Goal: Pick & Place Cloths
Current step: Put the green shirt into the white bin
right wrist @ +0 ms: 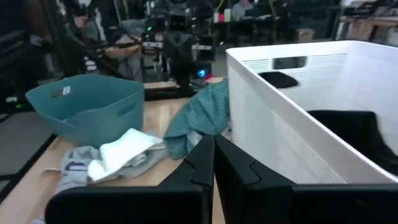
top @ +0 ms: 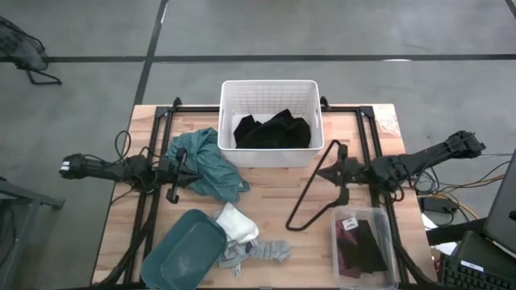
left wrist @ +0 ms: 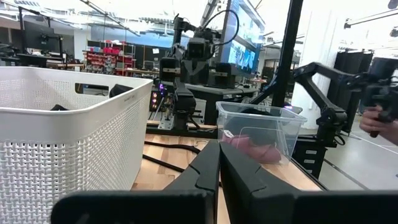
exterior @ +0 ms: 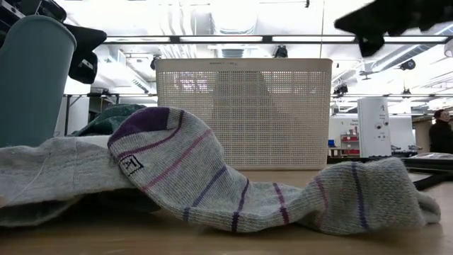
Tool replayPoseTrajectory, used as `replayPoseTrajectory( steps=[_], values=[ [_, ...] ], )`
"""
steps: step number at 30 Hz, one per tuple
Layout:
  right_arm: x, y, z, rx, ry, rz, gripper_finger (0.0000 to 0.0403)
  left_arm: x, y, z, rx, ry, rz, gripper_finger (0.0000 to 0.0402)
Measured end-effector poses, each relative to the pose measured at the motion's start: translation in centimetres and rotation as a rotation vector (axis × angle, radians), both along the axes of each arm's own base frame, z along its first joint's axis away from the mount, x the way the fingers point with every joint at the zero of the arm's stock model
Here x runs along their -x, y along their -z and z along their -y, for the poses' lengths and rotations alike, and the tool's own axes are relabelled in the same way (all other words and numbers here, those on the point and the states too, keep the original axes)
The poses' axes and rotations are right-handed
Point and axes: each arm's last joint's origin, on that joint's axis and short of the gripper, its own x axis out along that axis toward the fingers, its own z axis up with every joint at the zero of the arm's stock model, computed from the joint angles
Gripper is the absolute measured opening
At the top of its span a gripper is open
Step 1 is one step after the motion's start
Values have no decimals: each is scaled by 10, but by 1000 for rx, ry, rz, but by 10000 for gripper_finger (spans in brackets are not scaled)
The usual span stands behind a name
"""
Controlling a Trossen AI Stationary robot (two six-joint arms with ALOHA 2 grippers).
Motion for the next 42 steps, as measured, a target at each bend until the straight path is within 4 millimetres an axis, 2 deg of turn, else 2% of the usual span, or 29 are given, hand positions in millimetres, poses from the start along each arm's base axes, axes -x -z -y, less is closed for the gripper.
replayPoseTrajectory(
  steps=[9,20,28,42],
  values=[
    [29,31,9,-18,-31,77,8,0,0,0,0,0,0,17],
    [45,58,13,-27,-80,150,8,0,0,0,0,0,0,16],
    [53,54,16,-10,-70,237,8,0,0,0,0,0,1,18],
    [51,56,16,-39,-28,210,8,0,0,0,0,0,0,16]
  ],
)
